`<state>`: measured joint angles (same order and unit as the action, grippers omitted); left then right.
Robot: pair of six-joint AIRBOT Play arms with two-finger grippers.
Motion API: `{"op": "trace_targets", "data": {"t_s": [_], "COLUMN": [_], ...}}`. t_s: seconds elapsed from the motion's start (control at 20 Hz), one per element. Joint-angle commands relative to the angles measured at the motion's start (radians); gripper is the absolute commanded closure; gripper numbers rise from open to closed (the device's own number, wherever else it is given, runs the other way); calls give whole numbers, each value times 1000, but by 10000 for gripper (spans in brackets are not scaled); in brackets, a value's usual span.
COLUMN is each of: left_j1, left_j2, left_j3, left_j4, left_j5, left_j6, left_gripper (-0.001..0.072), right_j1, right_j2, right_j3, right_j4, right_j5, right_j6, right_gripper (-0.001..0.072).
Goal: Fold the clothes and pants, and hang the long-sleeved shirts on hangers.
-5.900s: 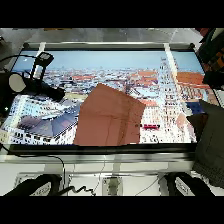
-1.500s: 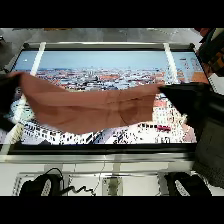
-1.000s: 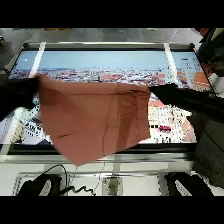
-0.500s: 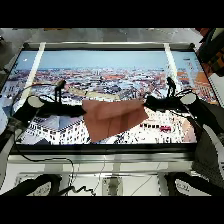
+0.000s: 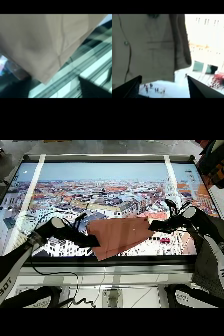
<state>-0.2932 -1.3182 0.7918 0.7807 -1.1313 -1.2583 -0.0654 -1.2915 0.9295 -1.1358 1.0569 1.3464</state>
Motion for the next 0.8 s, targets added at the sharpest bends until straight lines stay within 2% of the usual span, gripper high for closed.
{"op": "trace_targets", "data": {"t_s": [0.0, 0.15, 0.45, 0.6, 0.65, 0.7, 0.75], "left_j1": [-42, -42, -42, -42, -42, -42, -42], "left_j2": [-32, -36, -36, -36, -36, -36, -36], "left_j3": [-13, -13, -13, -13, -13, -13, -13], "left_j4": [-14, -27, -26, -26, -26, -25, -22], "left_j5": [21, 43, 50, 52, 55, 64, 82], "left_j6": [-14, -14, -14, -14, -13, -13, -12], "left_gripper": [16, 15, 16, 15, 16, 16, 16], "right_j1": [-3, -3, -6, -40, -54, -67, -76], "right_j2": [-32, -157, -496, -582, -597, -610, -618], "right_j3": [20, 139, 465, 515, 515, 515, 510], "right_j4": [-21, -18, -17, -6, 23, 92, 182], "right_j5": [-93, -43, 279, 313, 320, 345, 380], "right_j6": [7, 7, -20, -25, -31, -62, -120], "right_gripper": [82, 82, 82, 85, 100, 148, 162]}}
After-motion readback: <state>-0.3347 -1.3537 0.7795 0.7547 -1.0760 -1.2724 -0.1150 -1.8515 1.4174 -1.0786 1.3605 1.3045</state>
